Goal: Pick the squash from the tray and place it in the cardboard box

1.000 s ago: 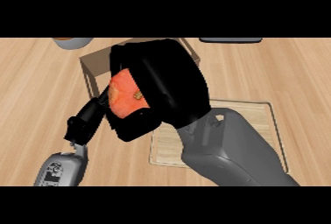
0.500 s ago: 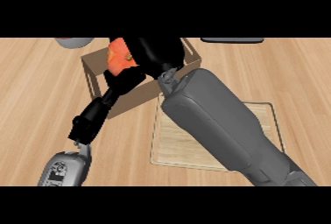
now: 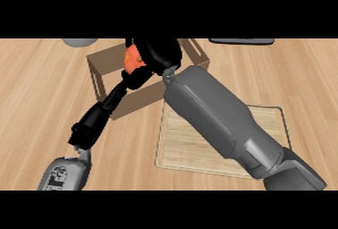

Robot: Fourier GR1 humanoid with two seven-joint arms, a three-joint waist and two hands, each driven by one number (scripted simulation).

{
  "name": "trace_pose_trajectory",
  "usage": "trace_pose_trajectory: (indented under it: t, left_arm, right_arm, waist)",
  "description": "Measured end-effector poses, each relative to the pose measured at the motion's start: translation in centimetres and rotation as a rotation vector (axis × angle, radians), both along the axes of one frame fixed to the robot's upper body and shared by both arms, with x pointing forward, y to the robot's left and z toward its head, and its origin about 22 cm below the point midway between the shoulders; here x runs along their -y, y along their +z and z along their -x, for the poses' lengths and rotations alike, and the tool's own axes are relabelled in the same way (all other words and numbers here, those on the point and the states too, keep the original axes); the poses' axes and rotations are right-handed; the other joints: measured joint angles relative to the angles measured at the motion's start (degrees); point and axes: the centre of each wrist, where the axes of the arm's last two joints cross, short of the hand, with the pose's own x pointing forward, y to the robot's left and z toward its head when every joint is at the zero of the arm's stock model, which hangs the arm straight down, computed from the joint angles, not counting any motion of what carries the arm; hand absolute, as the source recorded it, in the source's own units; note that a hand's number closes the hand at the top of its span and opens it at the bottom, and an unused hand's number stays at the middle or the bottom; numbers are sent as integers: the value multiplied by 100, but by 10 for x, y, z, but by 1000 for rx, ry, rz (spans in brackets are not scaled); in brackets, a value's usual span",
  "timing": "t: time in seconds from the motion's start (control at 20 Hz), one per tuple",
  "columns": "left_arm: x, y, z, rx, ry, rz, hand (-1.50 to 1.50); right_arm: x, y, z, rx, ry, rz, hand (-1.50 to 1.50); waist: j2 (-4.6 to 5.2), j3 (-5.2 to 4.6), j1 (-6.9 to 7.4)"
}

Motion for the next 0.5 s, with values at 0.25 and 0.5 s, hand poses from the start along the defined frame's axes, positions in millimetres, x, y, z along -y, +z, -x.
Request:
trace_pose_trajectory:
  t: [0.25,0.5]
  left_arm:
    - [8,2,-3,4,-23,0,0]
    - [14,9,-7,7,-31,0,0]
  right_arm:
    - [15,-29,-14,-160,-55,-72,-150]
    - [26,-45,-24,-236,-35,-143,-150]
  waist:
    - [39,1,122]
    - [46,3,138]
